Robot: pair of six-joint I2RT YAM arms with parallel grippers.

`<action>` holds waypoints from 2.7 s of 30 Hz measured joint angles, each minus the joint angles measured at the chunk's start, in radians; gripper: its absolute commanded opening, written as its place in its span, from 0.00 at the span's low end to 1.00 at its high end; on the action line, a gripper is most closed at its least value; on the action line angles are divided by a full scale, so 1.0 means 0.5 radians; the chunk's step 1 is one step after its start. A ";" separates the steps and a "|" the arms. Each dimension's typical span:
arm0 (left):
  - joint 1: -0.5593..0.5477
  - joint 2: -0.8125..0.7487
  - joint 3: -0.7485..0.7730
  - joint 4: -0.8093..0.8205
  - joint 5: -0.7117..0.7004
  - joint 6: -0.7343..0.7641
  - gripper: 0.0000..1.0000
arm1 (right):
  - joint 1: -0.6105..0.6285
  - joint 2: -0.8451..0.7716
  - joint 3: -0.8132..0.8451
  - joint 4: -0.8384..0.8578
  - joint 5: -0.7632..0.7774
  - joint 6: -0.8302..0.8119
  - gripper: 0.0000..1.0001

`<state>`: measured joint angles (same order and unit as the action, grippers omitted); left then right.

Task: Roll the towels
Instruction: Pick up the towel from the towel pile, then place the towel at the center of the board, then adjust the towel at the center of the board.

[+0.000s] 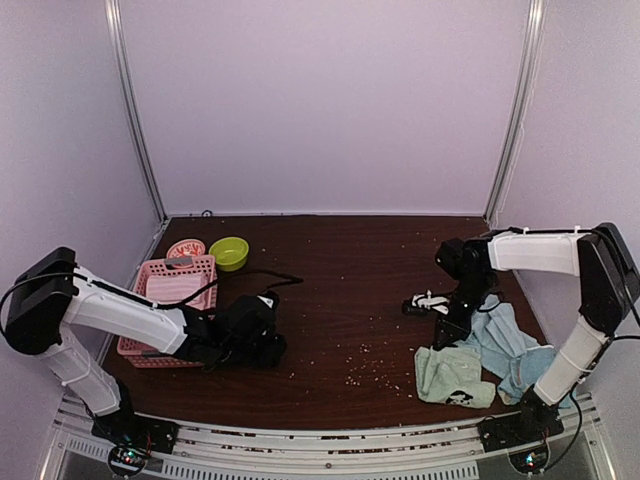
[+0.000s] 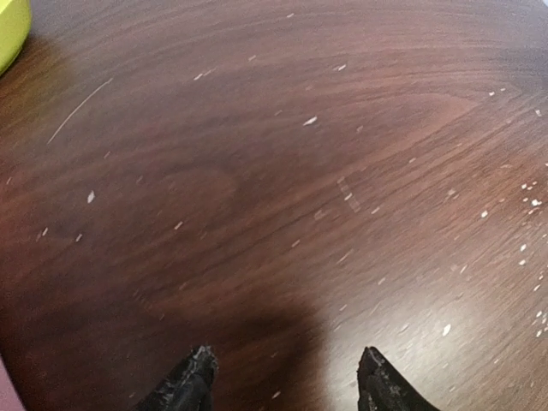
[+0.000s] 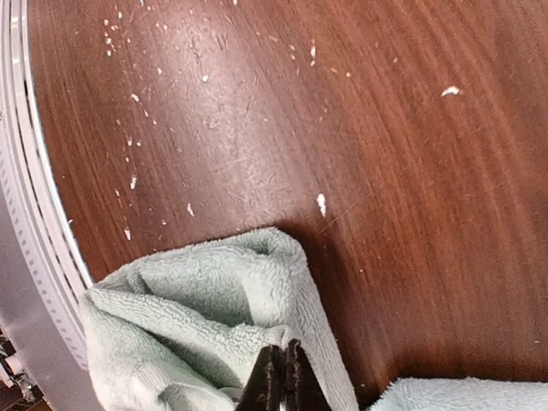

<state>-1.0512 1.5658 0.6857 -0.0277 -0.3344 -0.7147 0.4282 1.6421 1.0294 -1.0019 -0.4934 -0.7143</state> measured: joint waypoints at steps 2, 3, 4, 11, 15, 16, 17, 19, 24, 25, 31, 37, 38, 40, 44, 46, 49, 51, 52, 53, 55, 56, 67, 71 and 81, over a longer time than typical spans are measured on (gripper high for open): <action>-0.003 0.038 0.044 0.047 0.018 0.050 0.58 | 0.005 -0.009 0.101 -0.070 -0.014 -0.002 0.00; -0.004 0.044 0.064 0.068 0.026 0.077 0.58 | 0.005 -0.018 0.170 -0.108 -0.021 -0.002 0.00; -0.005 0.045 0.089 0.089 0.028 0.107 0.58 | 0.005 -0.030 0.270 -0.153 -0.035 -0.002 0.00; -0.006 0.008 0.223 0.237 -0.093 0.295 0.71 | 0.007 -0.031 1.358 -0.253 -0.272 0.098 0.00; -0.007 -0.097 0.252 0.275 -0.269 0.398 0.74 | 0.007 0.055 2.189 -0.088 -0.470 0.318 0.00; -0.007 -0.127 0.264 0.289 -0.307 0.427 0.74 | 0.007 0.053 2.296 -0.017 -0.520 0.370 0.00; -0.007 -0.151 0.278 0.300 -0.338 0.449 0.73 | 0.007 0.026 2.367 0.066 -0.583 0.423 0.00; -0.007 -0.189 0.323 0.311 -0.408 0.500 0.72 | 0.007 -0.074 2.378 0.170 -0.682 0.482 0.00; -0.007 -0.247 0.382 0.321 -0.522 0.587 0.71 | 0.008 -0.484 1.807 0.301 -0.728 0.443 0.00; -0.007 -0.257 0.381 0.318 -0.537 0.603 0.71 | 0.008 -0.585 1.579 0.312 -0.709 0.398 0.00; -0.002 -0.301 0.372 0.290 -0.590 0.687 0.70 | -0.001 -0.797 0.376 0.167 -0.359 0.018 0.33; 0.200 -0.274 0.415 0.098 -0.439 0.607 0.79 | -0.108 -0.823 -0.099 -0.156 -0.153 -0.282 0.49; 0.287 -0.235 0.454 0.053 -0.375 0.558 0.75 | -0.124 -0.826 -0.069 -0.149 -0.148 -0.263 0.50; 0.455 -0.137 0.546 -0.021 -0.249 0.497 0.73 | -0.140 -0.790 0.012 -0.068 -0.136 -0.172 0.50; 0.648 0.099 0.739 -0.131 -0.028 0.488 0.65 | -0.147 -0.448 0.214 0.162 -0.085 0.060 0.51; 0.684 0.266 0.909 -0.229 0.098 0.505 0.65 | -0.147 -0.188 0.308 0.211 -0.099 0.137 0.60; 0.716 0.503 1.163 -0.323 0.223 0.537 0.65 | -0.130 0.123 0.354 0.235 -0.153 0.196 0.62; 0.739 0.623 1.283 -0.360 0.275 0.558 0.65 | -0.080 0.223 0.331 0.247 -0.151 0.243 0.62; 0.750 0.668 1.321 -0.370 0.291 0.559 0.64 | -0.043 0.240 0.317 0.256 -0.147 0.257 0.62; 0.765 0.713 1.355 -0.386 0.316 0.560 0.64 | 0.004 0.245 0.311 0.262 -0.147 0.279 0.61; 0.800 0.792 1.398 -0.423 0.355 0.558 0.63 | 0.068 0.247 0.318 0.279 -0.150 0.302 0.59; 0.816 0.819 1.402 -0.436 0.366 0.557 0.63 | 0.101 0.258 0.330 0.282 -0.159 0.314 0.57; 0.890 0.942 1.438 -0.520 0.446 0.532 0.61 | 0.188 0.525 0.459 0.320 -0.198 0.342 0.16; 0.889 0.942 1.445 -0.523 0.460 0.528 0.61 | 0.198 0.533 0.542 0.327 -0.214 0.380 0.00; 0.893 0.922 1.445 -0.540 0.413 0.562 0.59 | -0.053 0.446 0.710 0.208 -0.090 0.388 0.00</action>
<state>-0.6048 2.0266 1.4082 -0.2977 -0.1280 -0.4339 0.4019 1.8652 1.3842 -0.8982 -0.5385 -0.5205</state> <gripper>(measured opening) 0.602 0.007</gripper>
